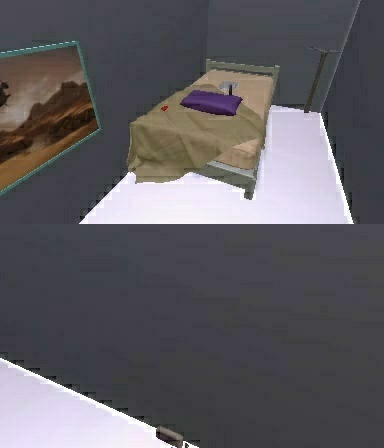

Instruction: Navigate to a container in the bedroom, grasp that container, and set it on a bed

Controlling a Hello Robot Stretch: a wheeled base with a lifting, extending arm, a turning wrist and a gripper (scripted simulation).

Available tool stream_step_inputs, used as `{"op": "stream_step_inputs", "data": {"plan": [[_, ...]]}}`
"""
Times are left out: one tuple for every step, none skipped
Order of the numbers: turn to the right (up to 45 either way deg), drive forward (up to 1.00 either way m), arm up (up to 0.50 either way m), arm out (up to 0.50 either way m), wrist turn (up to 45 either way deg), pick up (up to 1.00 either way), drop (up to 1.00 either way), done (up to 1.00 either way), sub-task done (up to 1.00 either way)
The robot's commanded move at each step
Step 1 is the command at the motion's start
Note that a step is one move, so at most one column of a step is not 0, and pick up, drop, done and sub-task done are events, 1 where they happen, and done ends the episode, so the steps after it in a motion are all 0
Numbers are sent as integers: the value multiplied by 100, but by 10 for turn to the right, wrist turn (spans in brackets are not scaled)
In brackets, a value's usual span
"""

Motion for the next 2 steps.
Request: {"op": "stream_step_inputs", "data": {"plan": [[0,0,10,0,0,0,0,0,0],[0,0,50,0,0,0,0,0,0]]}}
